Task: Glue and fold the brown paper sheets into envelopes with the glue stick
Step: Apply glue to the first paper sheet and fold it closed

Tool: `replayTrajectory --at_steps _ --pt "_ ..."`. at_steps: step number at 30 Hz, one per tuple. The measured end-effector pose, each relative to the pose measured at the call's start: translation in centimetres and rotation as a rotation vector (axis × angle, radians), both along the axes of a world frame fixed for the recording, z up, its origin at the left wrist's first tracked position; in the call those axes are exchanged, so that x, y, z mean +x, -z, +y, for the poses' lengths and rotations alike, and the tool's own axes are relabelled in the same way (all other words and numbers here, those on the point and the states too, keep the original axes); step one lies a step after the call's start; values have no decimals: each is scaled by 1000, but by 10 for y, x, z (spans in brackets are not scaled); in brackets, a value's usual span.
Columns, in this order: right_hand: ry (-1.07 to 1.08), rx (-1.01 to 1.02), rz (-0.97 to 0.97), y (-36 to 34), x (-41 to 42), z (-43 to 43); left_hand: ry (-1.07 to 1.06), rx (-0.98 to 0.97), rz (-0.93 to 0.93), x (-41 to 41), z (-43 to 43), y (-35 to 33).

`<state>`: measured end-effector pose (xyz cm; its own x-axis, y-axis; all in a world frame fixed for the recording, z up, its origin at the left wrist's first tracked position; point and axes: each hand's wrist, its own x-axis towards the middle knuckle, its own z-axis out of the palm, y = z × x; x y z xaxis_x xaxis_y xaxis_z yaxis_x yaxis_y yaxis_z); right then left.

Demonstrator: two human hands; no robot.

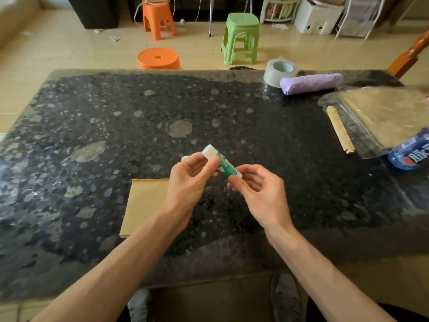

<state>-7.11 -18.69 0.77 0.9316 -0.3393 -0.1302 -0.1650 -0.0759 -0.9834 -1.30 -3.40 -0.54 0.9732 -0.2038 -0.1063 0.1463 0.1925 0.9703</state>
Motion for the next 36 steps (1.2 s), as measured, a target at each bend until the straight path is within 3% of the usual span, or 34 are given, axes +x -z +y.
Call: replayTrajectory --at_steps 9,13,20,26,30,34,36 --pt "-133 286 96 -15 -2 -1 21 -99 15 1 3 -6" --pt "-86 170 19 -12 -6 0 6 -136 38 -2 1 -8" --pt "-183 188 157 -13 -5 -3 25 -128 7 -1 3 -8" --pt "-96 96 52 -10 -4 -1 -24 -110 2 -1 3 -4" --pt "-133 23 85 -9 -5 -1 11 -125 -9 -1 3 -7" --pt "-179 411 239 -13 -5 0 25 -110 -29 -2 5 -7" --pt "-169 448 220 -15 -5 -1 22 -111 -34 -1 6 -6"
